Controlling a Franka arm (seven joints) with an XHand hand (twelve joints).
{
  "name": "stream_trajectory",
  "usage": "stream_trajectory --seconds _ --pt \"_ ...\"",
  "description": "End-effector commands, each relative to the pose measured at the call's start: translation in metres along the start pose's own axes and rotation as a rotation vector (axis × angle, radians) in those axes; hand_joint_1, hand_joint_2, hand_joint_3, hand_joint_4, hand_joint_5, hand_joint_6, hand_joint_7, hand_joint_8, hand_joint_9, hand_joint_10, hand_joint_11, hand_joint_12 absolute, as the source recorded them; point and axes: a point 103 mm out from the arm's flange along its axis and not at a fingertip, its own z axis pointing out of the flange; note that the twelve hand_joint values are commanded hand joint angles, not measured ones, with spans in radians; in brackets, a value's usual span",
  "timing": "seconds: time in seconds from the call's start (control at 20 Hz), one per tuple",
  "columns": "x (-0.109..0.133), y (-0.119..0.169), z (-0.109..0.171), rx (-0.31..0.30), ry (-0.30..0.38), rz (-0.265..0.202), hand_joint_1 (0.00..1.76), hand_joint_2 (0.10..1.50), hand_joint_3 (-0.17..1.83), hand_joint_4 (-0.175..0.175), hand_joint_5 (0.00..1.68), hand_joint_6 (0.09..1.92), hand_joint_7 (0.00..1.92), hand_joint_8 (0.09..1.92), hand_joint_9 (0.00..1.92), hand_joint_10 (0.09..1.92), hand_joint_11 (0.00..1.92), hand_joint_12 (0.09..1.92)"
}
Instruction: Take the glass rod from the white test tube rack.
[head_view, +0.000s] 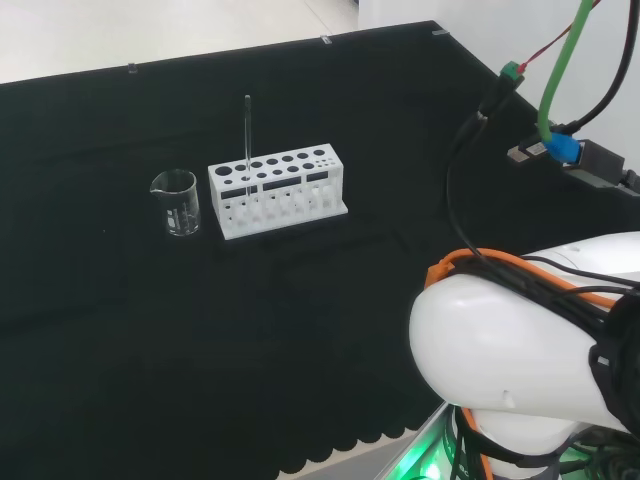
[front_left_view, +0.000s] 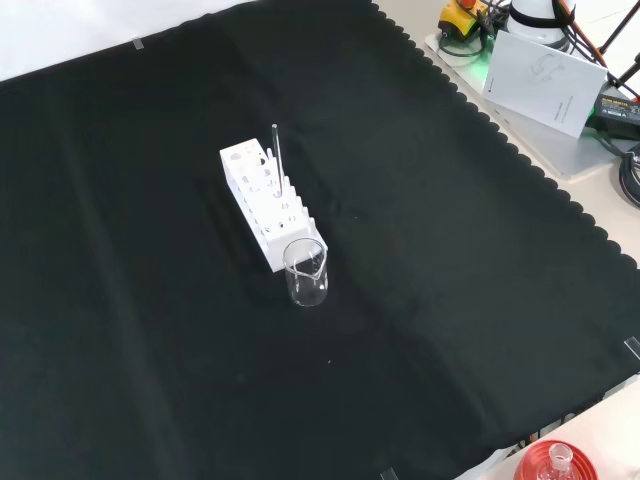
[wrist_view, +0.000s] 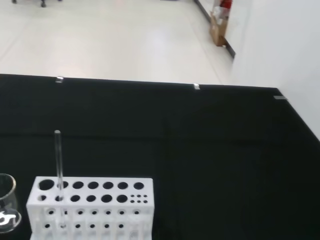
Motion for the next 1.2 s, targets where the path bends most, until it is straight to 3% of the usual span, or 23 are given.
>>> stream_trajectory --seconds 0.05,0.4,0.7,1.05,1.2 --pt "0.006 0.013 0.009 0.000 0.020 -0.039 0.47 0.84 0.06 -0.009 0.00 0.09 0.08 0.09 0.00 0.71 0.00 1.18" --pt "0.019 0.042 0.016 0.018 0.047 -0.079 0.50 0.83 0.05 -0.024 0.00 0.09 0.10 0.14 0.00 0.85 0.00 1.24" --pt "0.035 0.064 0.027 0.026 0.062 -0.137 0.52 0.83 0.06 -0.054 0.05 0.09 0.00 0.57 0.03 0.88 0.00 1.30" --pt "0.047 0.090 0.047 0.058 0.076 -0.165 0.53 0.83 0.06 -0.057 0.09 0.09 0.00 0.63 0.07 0.89 0.00 1.34" --pt "0.049 0.102 0.058 0.070 0.088 -0.174 0.54 0.83 0.07 -0.080 0.13 0.09 0.05 0.67 0.12 0.89 0.00 1.38"
